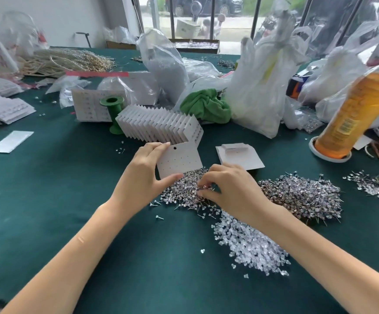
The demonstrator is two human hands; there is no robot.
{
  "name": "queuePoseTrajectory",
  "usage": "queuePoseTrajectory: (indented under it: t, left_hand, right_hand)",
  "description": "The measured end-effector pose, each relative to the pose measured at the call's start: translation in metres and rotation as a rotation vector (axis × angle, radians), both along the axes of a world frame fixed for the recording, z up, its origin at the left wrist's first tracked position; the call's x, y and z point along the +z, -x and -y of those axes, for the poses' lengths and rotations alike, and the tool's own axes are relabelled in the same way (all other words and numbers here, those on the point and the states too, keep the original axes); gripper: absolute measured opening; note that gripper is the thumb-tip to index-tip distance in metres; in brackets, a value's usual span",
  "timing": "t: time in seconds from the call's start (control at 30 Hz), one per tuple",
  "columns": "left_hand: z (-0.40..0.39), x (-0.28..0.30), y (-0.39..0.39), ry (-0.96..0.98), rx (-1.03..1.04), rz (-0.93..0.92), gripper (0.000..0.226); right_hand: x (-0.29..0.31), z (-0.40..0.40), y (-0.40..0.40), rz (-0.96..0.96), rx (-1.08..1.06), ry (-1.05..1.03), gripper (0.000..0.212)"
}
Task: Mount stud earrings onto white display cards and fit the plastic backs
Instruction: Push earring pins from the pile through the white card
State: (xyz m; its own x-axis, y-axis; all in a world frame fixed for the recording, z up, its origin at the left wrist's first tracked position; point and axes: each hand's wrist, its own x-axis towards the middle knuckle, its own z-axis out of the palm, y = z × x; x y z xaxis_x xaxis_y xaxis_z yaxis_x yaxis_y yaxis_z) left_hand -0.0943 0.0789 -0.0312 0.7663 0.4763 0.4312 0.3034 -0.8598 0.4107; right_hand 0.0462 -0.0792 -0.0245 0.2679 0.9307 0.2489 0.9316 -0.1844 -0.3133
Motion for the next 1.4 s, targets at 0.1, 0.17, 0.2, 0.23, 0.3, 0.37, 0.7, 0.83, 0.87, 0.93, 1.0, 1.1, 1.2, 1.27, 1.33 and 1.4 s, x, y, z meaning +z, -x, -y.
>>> queuePoseTrajectory:
  t: [0.1,0.17,0.2,0.23,0.3,0.37,0.7,0.83,0.87,0.93,1.0,1.1,1.2,1.27,1.33,1.4]
  left_hand:
    - [0.000,-0.001,0.000,0.006,0.009,0.002,0.078]
    - [0.001,-0.001,0.000,0.008,0.009,0.006,0.076]
    - [0.001,-0.002,0.000,0.008,0.009,0.008,0.075]
    - [0.001,-0.002,0.000,0.011,0.010,0.010,0.075]
    - [0.003,-0.002,0.000,0.018,0.010,0.015,0.074]
    - [0.004,-0.002,-0.001,0.023,0.006,0.016,0.074]
    - [0.013,0.002,0.000,0.102,-0.097,0.010,0.073]
    - [0.021,0.002,-0.001,0.149,-0.170,-0.002,0.069]
    - [0.023,0.002,-0.001,0.166,-0.188,0.000,0.068]
    - [0.027,0.002,-0.002,0.191,-0.219,0.005,0.069]
    - [0.030,0.002,-0.003,0.205,-0.239,-0.005,0.074]
    - [0.034,0.001,-0.003,0.253,-0.240,0.002,0.081]
    - [0.036,0.001,-0.003,0.307,-0.222,0.014,0.084]
    - [0.035,0.001,-0.002,0.323,-0.215,0.020,0.084]
    - [0.035,0.001,-0.002,0.329,-0.220,0.024,0.084]
    - [0.035,0.001,-0.003,0.328,-0.233,0.023,0.084]
  right_hand:
    - [-0.002,0.000,0.002,0.036,0.007,-0.048,0.015]
    - [0.000,0.002,0.002,0.014,0.010,-0.071,0.009]
    - [0.001,0.003,0.002,-0.020,0.009,-0.088,0.006]
    - [0.002,0.004,0.001,-0.059,0.005,-0.099,0.004]
    - [0.003,0.005,0.000,-0.140,-0.003,-0.095,0.005]
    - [0.003,0.005,-0.001,-0.227,-0.004,-0.088,0.006]
    - [0.010,0.000,-0.009,-0.728,-0.006,-0.268,0.021]
    - [0.011,-0.003,-0.005,-0.750,0.011,-0.334,0.020]
    - [0.012,-0.003,-0.004,-0.765,0.022,-0.345,0.019]
    - [0.013,-0.004,0.000,-0.765,0.037,-0.370,0.016]
    - [0.013,-0.006,0.004,-0.702,0.043,-0.394,0.018]
    - [0.010,-0.009,0.009,-0.643,0.032,-0.400,0.016]
    - [0.005,-0.011,0.012,-0.569,0.014,-0.368,0.012]
    - [0.003,-0.011,0.013,-0.560,0.007,-0.365,0.011]
    - [0.002,-0.010,0.013,-0.555,0.001,-0.362,0.012]
    - [0.001,-0.010,0.012,-0.524,0.001,-0.356,0.010]
